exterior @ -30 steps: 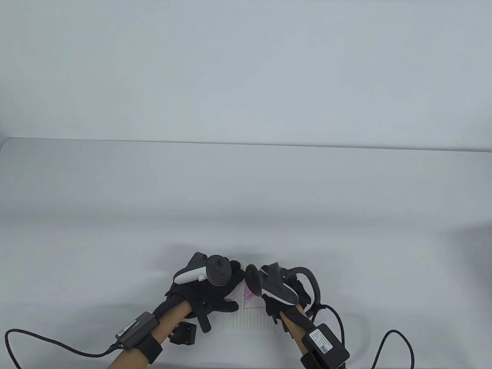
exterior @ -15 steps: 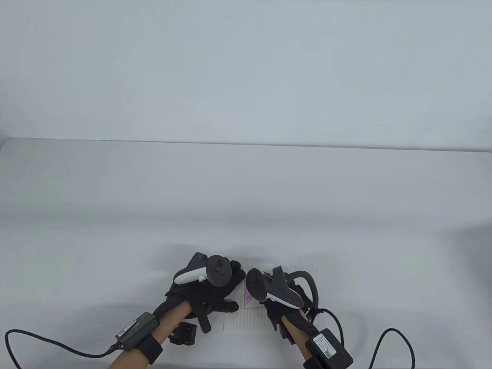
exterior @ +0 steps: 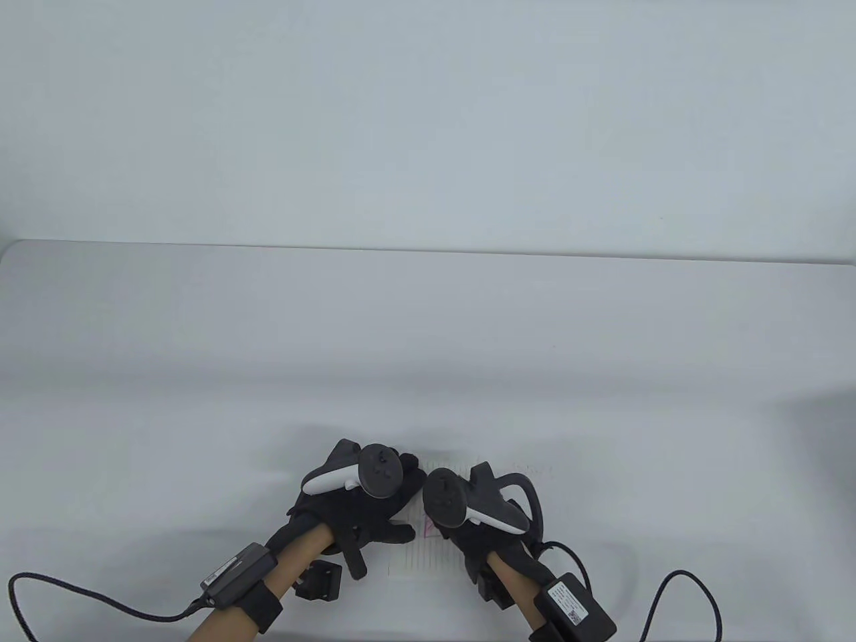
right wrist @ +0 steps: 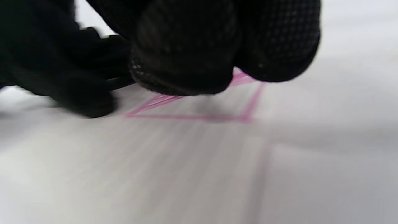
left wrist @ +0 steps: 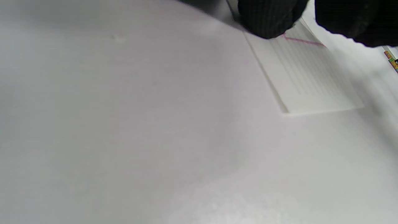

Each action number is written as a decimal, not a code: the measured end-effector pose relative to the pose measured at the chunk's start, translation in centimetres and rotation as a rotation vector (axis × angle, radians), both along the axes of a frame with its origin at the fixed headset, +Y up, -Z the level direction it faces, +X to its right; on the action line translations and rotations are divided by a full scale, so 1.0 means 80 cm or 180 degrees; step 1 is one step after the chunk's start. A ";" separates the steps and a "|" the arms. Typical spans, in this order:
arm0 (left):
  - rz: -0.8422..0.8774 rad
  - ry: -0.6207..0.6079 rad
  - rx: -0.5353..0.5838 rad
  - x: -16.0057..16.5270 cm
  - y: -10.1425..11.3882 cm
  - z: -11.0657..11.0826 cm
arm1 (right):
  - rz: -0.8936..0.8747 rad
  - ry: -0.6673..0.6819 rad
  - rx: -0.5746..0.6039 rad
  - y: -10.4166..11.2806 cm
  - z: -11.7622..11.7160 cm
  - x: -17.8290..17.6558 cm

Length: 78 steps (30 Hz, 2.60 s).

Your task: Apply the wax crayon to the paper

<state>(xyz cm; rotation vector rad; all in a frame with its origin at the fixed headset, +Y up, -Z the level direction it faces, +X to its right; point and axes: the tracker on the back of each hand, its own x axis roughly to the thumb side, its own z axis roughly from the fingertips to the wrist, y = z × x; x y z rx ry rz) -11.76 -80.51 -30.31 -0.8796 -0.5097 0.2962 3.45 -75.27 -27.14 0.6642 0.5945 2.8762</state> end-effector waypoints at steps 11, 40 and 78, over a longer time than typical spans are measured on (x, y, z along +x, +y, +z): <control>0.0018 0.0007 -0.0022 0.000 0.000 0.000 | 0.0325 0.0134 0.0216 -0.005 0.007 0.008; 0.0034 0.0006 -0.0026 -0.001 -0.001 -0.001 | 0.0932 -0.0208 0.0458 -0.004 -0.007 0.023; 0.0056 0.0018 0.0016 -0.001 -0.002 0.000 | 0.0937 -0.0337 0.0428 -0.004 -0.006 0.032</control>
